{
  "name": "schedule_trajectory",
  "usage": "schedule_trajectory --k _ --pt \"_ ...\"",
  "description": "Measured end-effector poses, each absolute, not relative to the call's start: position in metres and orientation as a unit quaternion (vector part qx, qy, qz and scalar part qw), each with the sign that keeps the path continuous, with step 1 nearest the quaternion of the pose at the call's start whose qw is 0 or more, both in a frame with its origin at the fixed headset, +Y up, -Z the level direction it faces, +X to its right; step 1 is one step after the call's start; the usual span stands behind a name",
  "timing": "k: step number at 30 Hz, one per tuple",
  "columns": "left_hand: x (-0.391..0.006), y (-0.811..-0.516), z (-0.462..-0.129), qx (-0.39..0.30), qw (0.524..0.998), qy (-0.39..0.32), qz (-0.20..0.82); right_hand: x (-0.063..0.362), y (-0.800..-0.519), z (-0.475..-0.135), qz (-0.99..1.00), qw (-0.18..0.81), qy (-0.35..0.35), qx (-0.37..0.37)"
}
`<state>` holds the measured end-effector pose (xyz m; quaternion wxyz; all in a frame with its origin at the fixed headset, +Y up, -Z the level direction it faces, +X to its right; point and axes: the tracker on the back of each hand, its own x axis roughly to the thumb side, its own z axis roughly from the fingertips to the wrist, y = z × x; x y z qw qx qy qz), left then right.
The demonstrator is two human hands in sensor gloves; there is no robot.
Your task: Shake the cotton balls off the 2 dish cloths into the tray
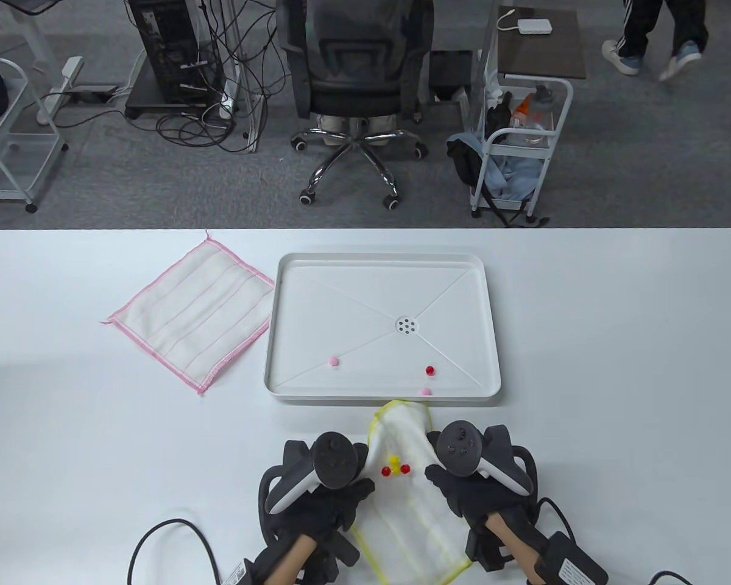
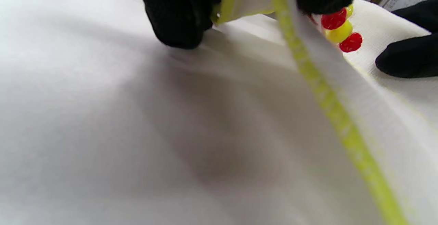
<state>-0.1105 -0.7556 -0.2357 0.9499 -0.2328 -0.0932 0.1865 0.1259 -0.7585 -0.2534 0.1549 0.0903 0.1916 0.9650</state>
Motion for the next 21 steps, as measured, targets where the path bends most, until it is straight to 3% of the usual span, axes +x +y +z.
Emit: schedule_trajectory --k 13,21 --pt "-0.136 -0.771 -0.25 -0.3 0.899 -0.051 0.315 0.139 -0.771 -0.265 0.902 0.338 0.258 0.075" --pt "-0.142 -0.776 -0.254 -0.313 0.871 -0.04 0.377 0.138 -0.771 -0.269 0.887 0.366 0.268 0.083"
